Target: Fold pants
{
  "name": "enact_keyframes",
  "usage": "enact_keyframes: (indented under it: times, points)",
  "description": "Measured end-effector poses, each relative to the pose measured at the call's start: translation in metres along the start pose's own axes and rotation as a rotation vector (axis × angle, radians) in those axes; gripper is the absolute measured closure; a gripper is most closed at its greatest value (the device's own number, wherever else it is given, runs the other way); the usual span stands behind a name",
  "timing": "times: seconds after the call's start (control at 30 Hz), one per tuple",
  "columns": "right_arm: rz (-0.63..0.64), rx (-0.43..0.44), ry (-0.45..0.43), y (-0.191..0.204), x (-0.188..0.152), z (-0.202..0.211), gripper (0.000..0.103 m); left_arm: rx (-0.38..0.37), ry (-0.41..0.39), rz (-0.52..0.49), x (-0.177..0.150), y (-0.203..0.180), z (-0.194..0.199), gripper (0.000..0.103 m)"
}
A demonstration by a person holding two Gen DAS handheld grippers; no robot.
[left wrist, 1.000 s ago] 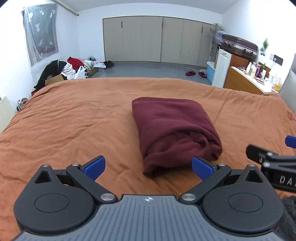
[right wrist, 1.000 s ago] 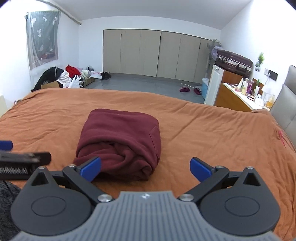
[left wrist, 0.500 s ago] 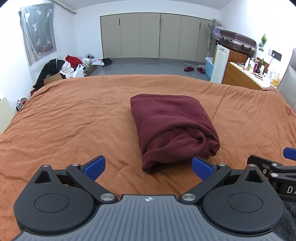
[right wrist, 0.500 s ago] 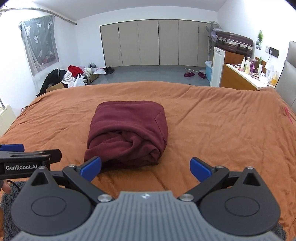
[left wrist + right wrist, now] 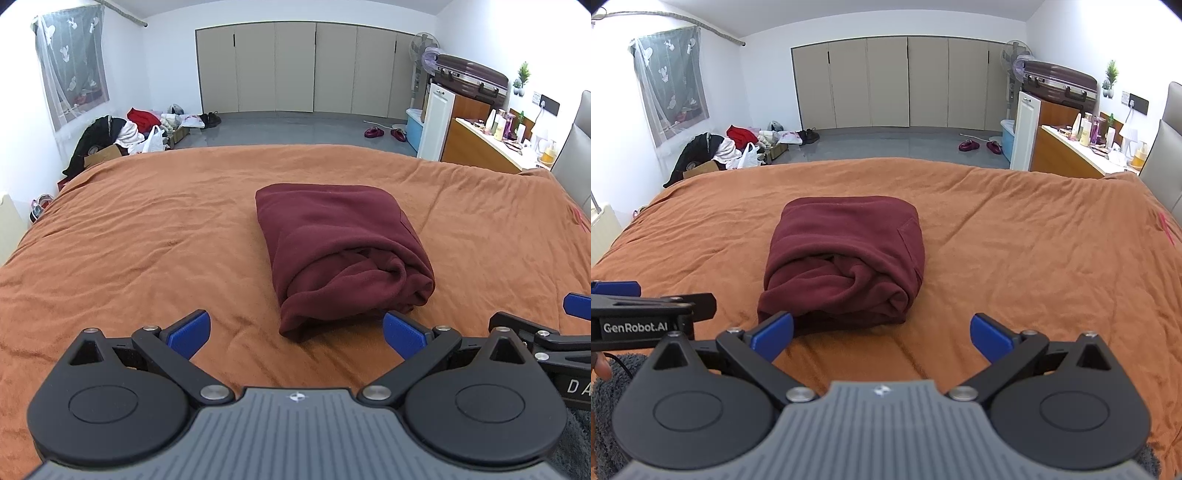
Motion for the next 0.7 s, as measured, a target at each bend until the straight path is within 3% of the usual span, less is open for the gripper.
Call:
enact_keyframes:
  times: [0.7]
  points:
    - [0.011, 0.003, -0.004, 0.0029, -0.0029, 0.0042, 0.005, -0.004, 0.003, 0.008, -0.0026, -0.0041, 0.0074, 0.000]
Point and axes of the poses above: each gripper's, at about its wrist camera, not at the fingertips, and z roughly against the way its jaws point, y to its left, x to its top, the point moved 6 cm from there along -z, roughly the way its jaws point, and after that the axes turned 14 degrees about x, right-handed, at the moved point
